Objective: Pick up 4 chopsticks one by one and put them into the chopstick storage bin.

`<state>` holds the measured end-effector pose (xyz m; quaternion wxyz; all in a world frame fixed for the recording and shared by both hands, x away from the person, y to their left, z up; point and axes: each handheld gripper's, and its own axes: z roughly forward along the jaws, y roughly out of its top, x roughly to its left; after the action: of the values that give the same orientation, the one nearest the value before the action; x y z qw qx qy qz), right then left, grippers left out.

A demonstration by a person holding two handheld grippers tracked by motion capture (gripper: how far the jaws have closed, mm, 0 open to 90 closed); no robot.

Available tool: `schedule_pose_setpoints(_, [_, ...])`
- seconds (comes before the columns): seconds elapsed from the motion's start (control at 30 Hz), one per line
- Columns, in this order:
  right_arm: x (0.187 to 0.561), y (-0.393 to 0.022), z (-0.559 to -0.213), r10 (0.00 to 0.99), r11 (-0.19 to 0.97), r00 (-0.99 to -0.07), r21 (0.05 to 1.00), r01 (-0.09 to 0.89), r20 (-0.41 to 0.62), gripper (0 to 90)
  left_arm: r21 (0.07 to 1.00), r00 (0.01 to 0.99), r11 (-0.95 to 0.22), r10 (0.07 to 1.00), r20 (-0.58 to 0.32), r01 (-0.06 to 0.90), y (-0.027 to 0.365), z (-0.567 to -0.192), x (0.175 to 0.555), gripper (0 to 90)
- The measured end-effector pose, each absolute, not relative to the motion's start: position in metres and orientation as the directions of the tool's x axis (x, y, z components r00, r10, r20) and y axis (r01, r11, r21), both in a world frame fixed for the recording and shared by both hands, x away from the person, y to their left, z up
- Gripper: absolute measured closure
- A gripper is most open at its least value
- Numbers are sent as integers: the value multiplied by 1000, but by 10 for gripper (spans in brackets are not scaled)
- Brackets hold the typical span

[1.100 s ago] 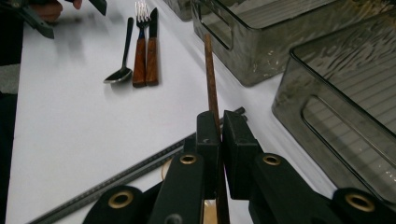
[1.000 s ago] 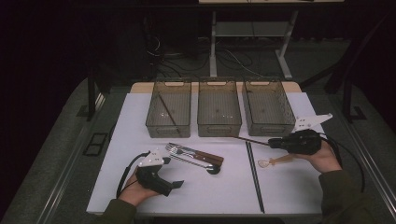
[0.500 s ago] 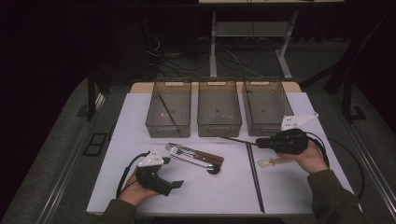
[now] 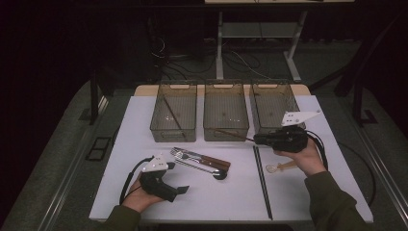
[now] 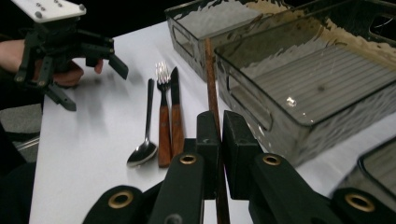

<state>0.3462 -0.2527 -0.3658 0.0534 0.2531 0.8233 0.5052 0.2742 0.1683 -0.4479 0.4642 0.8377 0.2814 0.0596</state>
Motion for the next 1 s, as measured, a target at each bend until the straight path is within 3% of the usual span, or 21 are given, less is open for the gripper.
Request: schedule_pose_setpoints(1.0, [399,-161,-352,534,376,-830,835,402,159,854,814,835,-406,525,-164,415,169,-446,274,0])
